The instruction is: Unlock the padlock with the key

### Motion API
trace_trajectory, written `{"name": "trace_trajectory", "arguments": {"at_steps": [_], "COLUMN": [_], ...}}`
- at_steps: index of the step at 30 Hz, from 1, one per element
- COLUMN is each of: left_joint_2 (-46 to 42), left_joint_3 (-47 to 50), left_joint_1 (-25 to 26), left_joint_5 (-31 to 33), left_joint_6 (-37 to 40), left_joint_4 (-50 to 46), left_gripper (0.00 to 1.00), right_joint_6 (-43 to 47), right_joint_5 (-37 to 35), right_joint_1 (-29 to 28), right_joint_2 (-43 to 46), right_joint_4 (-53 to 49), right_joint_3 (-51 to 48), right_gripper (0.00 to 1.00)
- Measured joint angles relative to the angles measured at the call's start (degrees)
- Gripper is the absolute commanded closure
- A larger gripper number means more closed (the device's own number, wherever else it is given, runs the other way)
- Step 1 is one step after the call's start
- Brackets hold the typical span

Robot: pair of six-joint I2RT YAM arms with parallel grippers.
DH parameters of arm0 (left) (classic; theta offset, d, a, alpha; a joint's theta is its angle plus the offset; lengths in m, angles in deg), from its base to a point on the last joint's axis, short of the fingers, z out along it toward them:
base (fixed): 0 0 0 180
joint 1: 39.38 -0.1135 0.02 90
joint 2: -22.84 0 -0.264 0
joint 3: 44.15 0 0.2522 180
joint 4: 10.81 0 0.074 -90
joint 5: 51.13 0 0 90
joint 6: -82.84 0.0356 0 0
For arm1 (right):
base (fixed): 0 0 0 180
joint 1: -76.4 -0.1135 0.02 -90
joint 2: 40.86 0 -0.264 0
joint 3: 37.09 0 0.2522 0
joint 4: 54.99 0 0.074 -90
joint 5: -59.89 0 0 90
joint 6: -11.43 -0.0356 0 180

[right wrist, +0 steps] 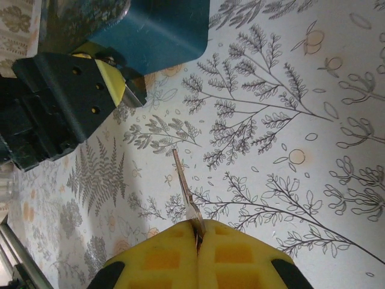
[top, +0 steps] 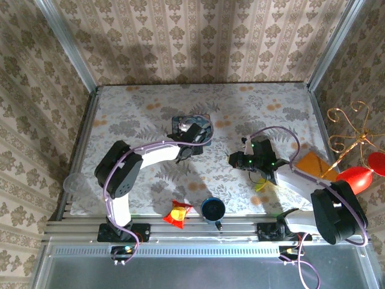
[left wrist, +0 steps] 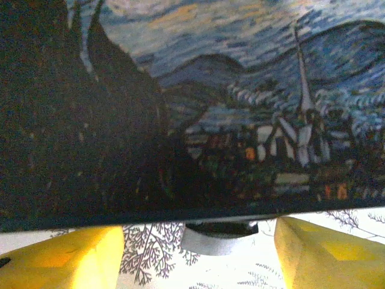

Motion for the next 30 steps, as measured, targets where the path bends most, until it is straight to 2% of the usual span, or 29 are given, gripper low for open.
{"name": "trace_trajectory", "arguments": {"at_steps": [10, 30], "left_joint_2": [3.89, 7.78], "left_joint_3": [-2.8, -5.05], "left_joint_1": [0.0, 0.02], "left_joint_5": [2.49, 5.35], "left_joint_6": [2.69, 3.54], "left_joint_4": [0.48, 0.96], "left_gripper": [0.34, 0.45], "right_joint_6": [-0.24, -0.63], "right_joint_5": [-3.28, -4.0], "right_joint_1": [0.0, 0.0], "right_joint_2": [6.67, 6.51], "right_joint_4": [-1.4, 0.24], "right_joint_3": [-2.6, -2.6], "right_gripper": [1.0, 1.0]}}
